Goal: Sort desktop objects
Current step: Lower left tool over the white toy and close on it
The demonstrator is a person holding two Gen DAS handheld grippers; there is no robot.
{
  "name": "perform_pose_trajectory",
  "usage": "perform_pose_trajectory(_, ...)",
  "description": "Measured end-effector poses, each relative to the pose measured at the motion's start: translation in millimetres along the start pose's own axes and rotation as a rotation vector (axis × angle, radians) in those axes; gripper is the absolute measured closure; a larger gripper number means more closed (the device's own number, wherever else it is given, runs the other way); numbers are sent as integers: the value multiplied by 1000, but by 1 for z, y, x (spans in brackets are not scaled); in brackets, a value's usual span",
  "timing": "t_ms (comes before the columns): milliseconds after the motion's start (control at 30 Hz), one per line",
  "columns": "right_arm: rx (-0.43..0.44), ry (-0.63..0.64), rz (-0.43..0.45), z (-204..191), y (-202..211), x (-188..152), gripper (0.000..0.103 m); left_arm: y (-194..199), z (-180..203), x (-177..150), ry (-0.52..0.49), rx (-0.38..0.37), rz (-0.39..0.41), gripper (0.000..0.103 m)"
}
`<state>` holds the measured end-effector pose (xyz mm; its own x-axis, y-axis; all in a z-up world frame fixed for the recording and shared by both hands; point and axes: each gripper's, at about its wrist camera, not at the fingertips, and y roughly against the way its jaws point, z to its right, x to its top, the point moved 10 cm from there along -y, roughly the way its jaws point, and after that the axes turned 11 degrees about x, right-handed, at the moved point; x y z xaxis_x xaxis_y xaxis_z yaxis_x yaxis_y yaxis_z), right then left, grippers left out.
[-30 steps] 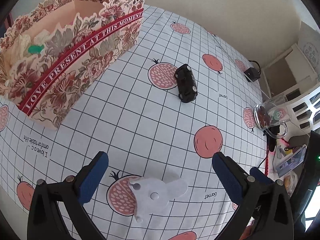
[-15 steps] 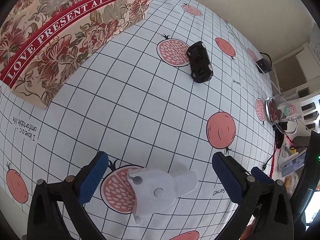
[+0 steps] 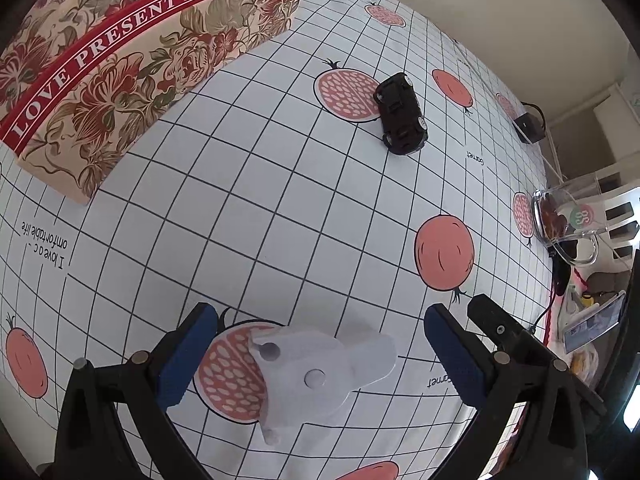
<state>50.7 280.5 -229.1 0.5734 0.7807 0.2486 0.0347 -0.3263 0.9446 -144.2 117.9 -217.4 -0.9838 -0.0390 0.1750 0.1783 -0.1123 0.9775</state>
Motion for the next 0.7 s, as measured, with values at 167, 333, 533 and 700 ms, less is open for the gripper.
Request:
perform_pose_trajectory(167,36,-46,32,6,8,4,0,-4,1,-5,-55,68,20,0)
perform_pose_trajectory(333,37,-61,29,13,8,0,1,-5,5,-12,-81,92,32,0)
perform_pose_trajectory(533,38,-52,25,8,8,6,1,-10,13,-24,-115,102,3,1)
perform_pose_trajectory(700,33,-45,16,6,7,4,1,-11,17,-27,-145,117,14,1)
